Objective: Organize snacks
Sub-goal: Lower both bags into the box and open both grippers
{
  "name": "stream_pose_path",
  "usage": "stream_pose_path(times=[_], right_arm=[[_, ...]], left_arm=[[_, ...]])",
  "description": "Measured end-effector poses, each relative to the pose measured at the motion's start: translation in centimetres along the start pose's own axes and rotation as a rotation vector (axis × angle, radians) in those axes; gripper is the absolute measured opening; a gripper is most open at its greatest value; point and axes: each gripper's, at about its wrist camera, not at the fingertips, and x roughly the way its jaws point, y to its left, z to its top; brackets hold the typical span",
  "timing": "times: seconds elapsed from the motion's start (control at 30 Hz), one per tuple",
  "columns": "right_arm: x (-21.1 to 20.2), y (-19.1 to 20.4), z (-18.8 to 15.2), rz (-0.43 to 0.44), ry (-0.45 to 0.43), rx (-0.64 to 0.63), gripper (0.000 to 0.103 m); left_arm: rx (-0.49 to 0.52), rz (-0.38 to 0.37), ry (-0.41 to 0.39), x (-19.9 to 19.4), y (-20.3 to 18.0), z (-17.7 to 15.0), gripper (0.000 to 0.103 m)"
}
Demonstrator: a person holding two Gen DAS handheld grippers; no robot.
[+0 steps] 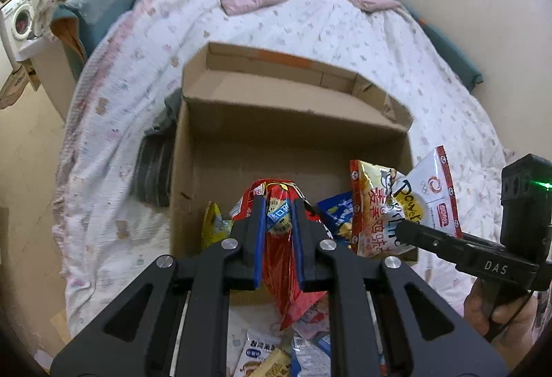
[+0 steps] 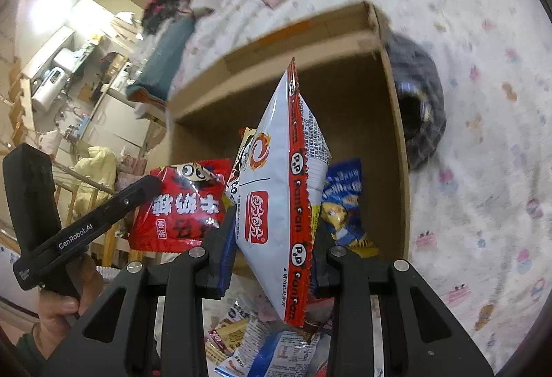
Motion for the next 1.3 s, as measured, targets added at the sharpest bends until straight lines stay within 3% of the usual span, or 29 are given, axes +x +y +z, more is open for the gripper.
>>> stream_pose_path(times=[0.3, 0.53, 0.83, 0.93, 0.97, 1.1, 1.2, 1.3], right_arm=[[2.8, -0.9, 0.2, -0.015, 0.061, 0.027, 0.034], [5.5, -1.4, 0.1, -0.023, 0.138, 0.053, 0.035], [6.2, -1.7, 0.1, -0.034, 0.162, 0.061, 0.037], [6.3, -1.6, 0.3, -0.035, 0.164, 0.054, 0.038], [6.3, -1.6, 0.3, -0.034, 0.164, 0.048, 0.039], [5.9, -1.0, 0.3, -0.056, 0.152, 0.007, 0.055], [5.0, -0.7, 0.7, -0.080, 0.111, -0.018, 0.058], [3.3, 0.2, 1.1, -0.149, 0.014, -0.074, 0.064]], left_arm=[[-0.002, -0.018, 0.047, 2.8, 0.1, -0.3, 0.012], [0.051, 0.038, 0.087, 4.4, -0.1, -1.3, 0.012], [0.119, 0.097, 0.083, 4.4, -0.6, -1.9, 0.017], [0.151, 0.140, 0.079, 4.4, -0.9, -2.1, 0.029], [0.156, 0.150, 0.081, 4.4, -0.8, -2.1, 0.038], [0.121, 0.178, 0.093, 4.5, 0.2, -2.1, 0.062], [0.072, 0.175, 0.107, 4.6, 1.2, -2.1, 0.065], [0.041, 0.173, 0.102, 4.3, 1.7, -2.1, 0.066]])
